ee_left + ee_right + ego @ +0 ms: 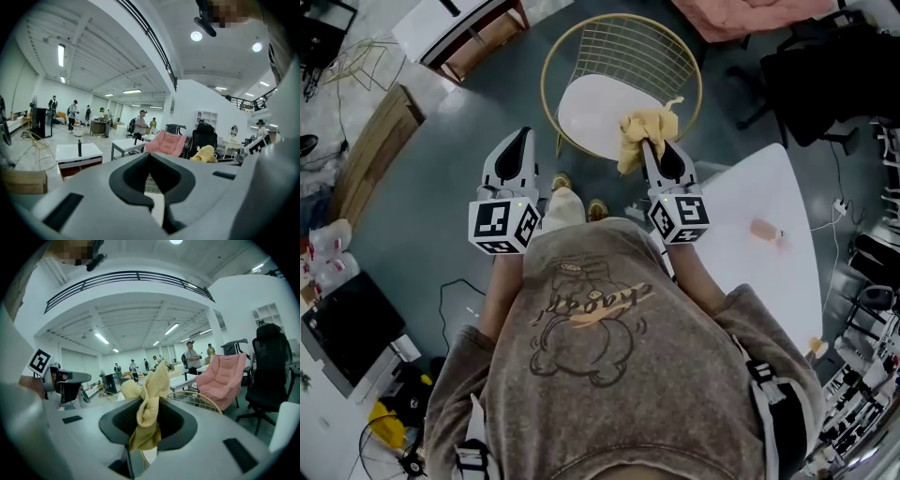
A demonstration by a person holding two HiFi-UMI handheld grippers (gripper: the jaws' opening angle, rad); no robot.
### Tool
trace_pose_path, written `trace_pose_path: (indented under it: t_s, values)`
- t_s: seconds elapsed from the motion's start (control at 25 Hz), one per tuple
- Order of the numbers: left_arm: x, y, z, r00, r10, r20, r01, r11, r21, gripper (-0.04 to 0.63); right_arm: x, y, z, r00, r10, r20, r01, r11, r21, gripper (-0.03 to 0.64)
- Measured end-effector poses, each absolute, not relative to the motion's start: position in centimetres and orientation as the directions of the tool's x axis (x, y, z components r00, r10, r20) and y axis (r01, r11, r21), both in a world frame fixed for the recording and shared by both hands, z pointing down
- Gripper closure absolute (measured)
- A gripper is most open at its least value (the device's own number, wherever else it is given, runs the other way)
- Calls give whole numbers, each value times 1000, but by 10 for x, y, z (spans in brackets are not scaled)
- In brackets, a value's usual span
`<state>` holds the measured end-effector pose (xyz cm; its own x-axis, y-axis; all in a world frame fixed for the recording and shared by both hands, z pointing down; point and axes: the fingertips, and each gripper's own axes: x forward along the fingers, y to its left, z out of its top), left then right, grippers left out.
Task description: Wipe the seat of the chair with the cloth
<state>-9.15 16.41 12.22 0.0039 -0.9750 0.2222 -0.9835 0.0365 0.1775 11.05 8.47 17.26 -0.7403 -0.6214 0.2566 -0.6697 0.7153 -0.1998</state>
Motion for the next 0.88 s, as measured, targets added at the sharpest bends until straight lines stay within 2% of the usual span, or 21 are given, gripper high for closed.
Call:
trace_pose_path:
  t_s: [0.52, 0.88]
  values:
    - [-133, 75, 153, 223, -943, 248, -968, -184, 170, 586, 71, 32, 191, -609, -734, 302, -792, 587, -169, 512]
    - [-137, 30, 198, 272, -915, 298, -956, -221, 195, 586, 66, 0, 220, -566, -764, 311, -825, 531, -195, 512]
